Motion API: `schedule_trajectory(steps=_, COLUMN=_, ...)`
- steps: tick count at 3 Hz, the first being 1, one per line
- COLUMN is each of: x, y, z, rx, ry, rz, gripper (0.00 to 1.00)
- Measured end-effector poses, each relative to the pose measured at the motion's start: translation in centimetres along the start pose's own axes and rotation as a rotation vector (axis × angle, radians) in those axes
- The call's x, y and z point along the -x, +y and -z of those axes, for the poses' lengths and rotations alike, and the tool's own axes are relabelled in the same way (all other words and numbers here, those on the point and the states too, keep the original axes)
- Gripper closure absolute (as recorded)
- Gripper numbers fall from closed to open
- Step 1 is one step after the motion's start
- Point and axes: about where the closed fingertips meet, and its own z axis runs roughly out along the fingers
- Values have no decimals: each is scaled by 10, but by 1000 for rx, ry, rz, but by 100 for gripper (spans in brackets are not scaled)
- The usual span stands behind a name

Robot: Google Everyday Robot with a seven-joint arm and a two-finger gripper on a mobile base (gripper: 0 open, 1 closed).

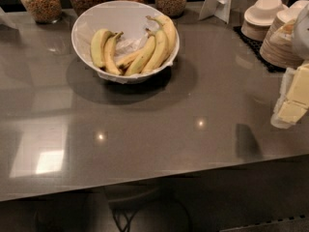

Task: Pick banana from white bowl

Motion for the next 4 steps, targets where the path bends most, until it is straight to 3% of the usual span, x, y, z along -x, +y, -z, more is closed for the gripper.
schedule_trajectory(steps=1, x=0, y=0, z=0, rx=0, ry=0, rz=0, gripper=0)
schedule_trajectory(steps=2, x=11, y=-13, z=-6, rx=-25, ry=-42, rz=104, gripper=0)
schedule_trajectory(steps=4, x=74, y=-74, z=-34, rx=-191, ry=-258, rz=444, gripper=0)
